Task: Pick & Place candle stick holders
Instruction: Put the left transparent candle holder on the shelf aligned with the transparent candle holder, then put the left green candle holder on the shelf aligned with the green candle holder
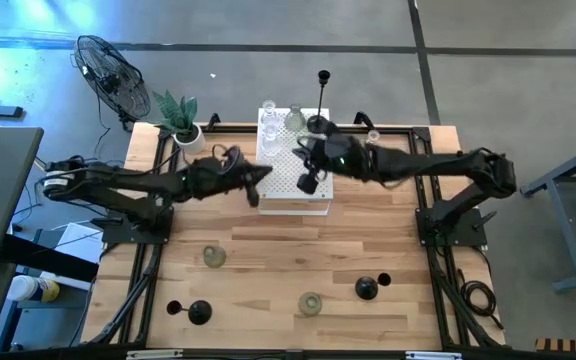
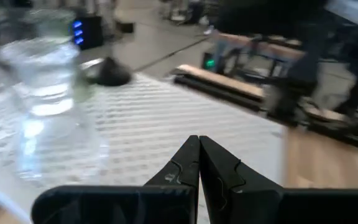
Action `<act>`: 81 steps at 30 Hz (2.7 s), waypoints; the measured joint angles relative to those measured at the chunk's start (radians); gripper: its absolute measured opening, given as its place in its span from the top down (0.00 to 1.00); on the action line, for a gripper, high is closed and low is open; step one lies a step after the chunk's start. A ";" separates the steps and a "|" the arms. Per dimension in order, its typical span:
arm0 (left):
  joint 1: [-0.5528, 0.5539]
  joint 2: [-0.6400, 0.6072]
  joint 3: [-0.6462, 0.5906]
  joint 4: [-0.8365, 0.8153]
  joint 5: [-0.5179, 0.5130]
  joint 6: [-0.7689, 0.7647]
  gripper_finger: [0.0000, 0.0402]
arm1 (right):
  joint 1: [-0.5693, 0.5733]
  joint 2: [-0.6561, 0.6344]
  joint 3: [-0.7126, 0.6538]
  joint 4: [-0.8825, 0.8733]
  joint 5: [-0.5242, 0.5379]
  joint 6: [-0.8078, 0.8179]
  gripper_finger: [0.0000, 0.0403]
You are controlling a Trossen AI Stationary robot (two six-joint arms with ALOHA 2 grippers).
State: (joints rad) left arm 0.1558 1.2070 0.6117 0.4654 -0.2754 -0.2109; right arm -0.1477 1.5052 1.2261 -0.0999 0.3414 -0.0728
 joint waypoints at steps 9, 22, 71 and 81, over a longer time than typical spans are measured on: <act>0.080 0.179 0.122 0.003 0.005 0.040 0.99 | 0.116 -0.191 -0.348 0.340 0.198 0.050 1.00; 0.081 0.244 0.181 -0.025 -0.189 0.057 0.99 | 0.125 -0.352 -0.563 0.472 0.214 0.074 1.00; -0.461 -0.152 0.332 -1.200 0.113 -0.134 0.97 | 0.124 -0.356 -0.569 0.419 0.148 0.073 1.00; -0.667 -0.093 0.372 -1.439 0.108 -0.549 0.54 | 0.124 -0.355 -0.568 0.416 0.141 0.073 1.00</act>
State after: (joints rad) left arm -0.5109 1.1135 0.9836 -0.9738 -0.1673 -0.7603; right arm -0.0235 1.1500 0.6579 0.3161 0.4825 0.0002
